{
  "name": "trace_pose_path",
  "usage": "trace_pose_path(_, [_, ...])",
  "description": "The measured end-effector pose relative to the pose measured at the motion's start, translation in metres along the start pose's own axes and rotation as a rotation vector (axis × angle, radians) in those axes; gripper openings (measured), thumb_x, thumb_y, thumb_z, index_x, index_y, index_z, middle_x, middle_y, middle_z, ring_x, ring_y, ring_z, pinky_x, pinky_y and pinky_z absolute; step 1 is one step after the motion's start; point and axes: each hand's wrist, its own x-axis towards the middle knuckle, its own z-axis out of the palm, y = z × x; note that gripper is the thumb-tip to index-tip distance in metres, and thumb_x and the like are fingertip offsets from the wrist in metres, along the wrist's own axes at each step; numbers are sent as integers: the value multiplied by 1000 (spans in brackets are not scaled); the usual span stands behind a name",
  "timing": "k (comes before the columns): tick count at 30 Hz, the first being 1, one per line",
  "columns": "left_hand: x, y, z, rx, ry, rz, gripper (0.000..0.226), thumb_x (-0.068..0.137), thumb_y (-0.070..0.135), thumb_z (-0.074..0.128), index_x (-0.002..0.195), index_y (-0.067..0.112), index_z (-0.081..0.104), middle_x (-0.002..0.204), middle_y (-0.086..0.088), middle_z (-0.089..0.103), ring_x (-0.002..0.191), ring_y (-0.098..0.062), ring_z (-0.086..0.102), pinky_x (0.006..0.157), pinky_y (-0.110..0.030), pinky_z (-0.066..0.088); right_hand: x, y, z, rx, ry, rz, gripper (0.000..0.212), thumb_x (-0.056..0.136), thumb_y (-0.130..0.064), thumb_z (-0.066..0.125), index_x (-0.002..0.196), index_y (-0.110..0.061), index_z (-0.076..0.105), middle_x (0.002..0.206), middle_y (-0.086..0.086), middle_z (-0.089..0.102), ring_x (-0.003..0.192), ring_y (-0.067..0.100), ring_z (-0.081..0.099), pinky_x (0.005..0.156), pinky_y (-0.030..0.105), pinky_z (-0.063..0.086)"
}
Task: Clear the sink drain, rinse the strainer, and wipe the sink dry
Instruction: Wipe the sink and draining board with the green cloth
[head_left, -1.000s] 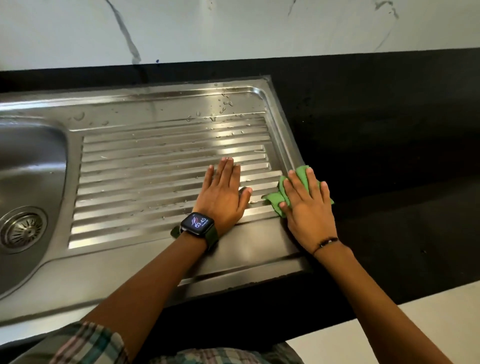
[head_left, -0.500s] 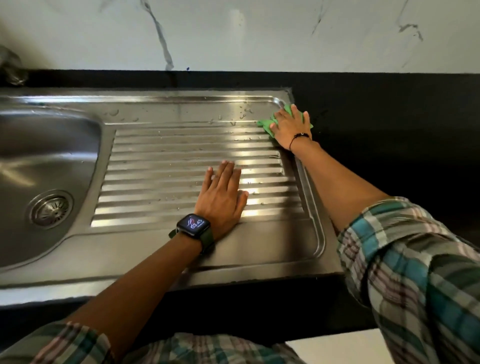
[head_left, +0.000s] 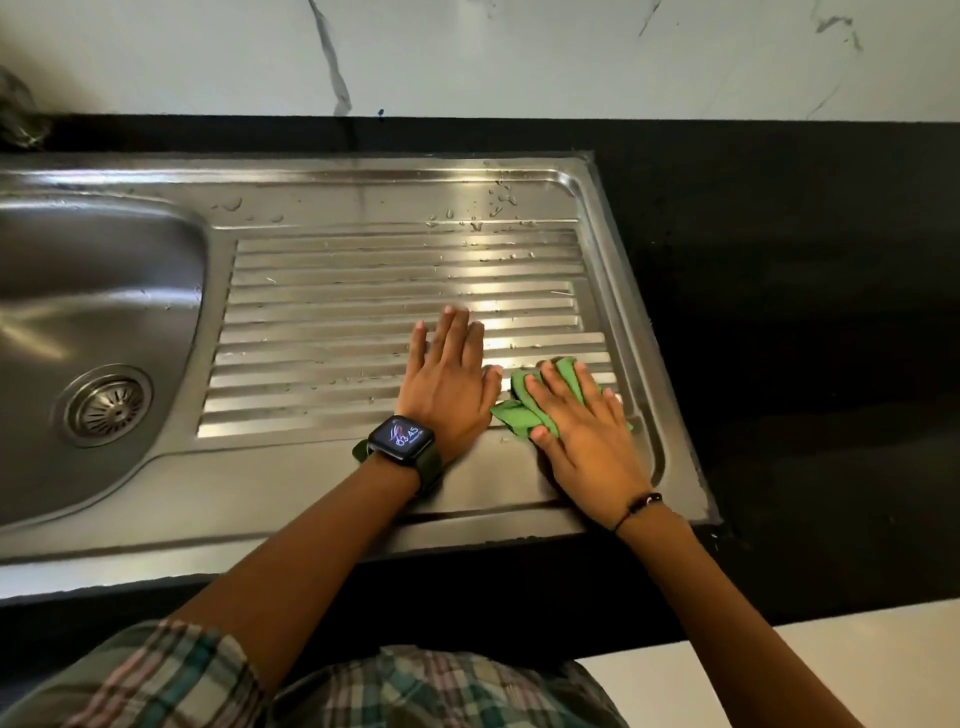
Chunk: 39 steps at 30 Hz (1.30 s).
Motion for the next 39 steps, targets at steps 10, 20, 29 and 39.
trace_pose_path(10, [-4, -3, -11, -125, 56, -65, 52, 96, 26, 28, 144, 7, 22, 155, -13, 15, 146, -23, 4, 117, -39, -6, 138, 20, -31, -21, 88, 45, 43, 97, -29, 33, 140, -25, 33, 155, -2, 22, 145, 26, 9, 115, 52, 5])
trace_pose_path(20, [-78, -105, -39, -45, 65, -223, 55, 95, 35, 37, 142, 8, 27, 155, -15, 17, 145, -28, 8, 116, -47, 5, 20, 33, -32, -115, 102, -46, 50, 92, -20, 50, 140, -17, 36, 154, 12, 21, 144, 32, 11, 117, 47, 13])
trace_pose_path(29, [-96, -127, -47, -208, 78, -214, 58, 93, 35, 32, 142, 6, 28, 153, -12, 23, 144, -24, 12, 118, -41, 3, 11, 4, -26, -233, 365, 171, 33, 87, -18, 54, 117, -3, 57, 113, 25, 54, 103, 41, 46, 86, 46, 38])
trace_pose_path(39, [-95, -128, -53, -459, 162, -245, 60, 84, 29, 33, 138, 3, 36, 149, -14, 30, 140, -24, 23, 115, -31, 13, 35, -163, 23, -213, 318, -196, 24, 79, -11, 59, 100, -11, 68, 101, 8, 67, 96, 33, 60, 68, 35, 49])
